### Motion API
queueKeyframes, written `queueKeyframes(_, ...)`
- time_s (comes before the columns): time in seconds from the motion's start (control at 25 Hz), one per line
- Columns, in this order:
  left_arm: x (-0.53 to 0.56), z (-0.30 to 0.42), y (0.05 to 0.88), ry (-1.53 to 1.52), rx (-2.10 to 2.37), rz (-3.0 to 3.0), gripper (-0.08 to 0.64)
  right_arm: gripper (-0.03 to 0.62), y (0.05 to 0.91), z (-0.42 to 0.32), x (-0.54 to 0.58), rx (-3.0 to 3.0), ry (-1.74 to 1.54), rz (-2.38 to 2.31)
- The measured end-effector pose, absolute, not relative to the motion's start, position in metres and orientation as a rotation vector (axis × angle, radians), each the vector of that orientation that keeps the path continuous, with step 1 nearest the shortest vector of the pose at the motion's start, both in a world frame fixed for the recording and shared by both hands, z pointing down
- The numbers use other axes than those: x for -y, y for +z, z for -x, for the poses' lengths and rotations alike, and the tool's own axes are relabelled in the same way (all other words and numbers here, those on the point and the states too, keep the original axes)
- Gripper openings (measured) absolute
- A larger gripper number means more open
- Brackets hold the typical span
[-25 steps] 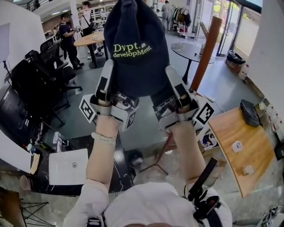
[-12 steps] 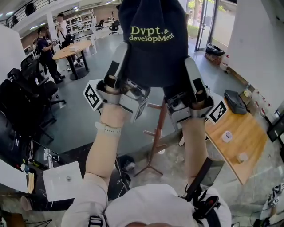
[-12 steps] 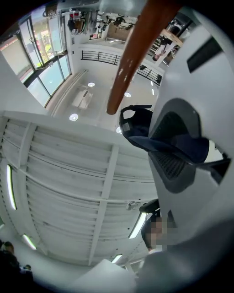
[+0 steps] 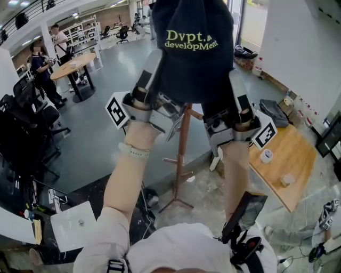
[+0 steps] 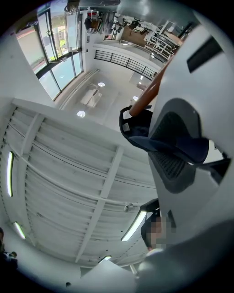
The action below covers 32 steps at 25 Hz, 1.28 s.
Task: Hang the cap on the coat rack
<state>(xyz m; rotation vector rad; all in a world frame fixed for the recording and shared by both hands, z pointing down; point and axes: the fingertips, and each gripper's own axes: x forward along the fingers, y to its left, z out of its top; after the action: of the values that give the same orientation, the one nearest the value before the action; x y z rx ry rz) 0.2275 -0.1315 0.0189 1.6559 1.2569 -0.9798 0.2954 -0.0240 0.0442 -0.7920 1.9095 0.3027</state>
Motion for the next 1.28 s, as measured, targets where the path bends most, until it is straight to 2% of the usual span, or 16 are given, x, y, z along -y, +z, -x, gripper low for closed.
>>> queueKeyframes(0.52,0.139,-0.272,0.068,-0.888,-1.181,-1.644,0.080,0.080,0.098,-0.336,0.031,-1.826,0.190,0.853)
queueKeyframes(1.28,0.152,-0.271,0.129,-0.892,-1.122,-1.695,0.094,0.080,0.164,-0.340,0.046,-1.804,0.168,0.869)
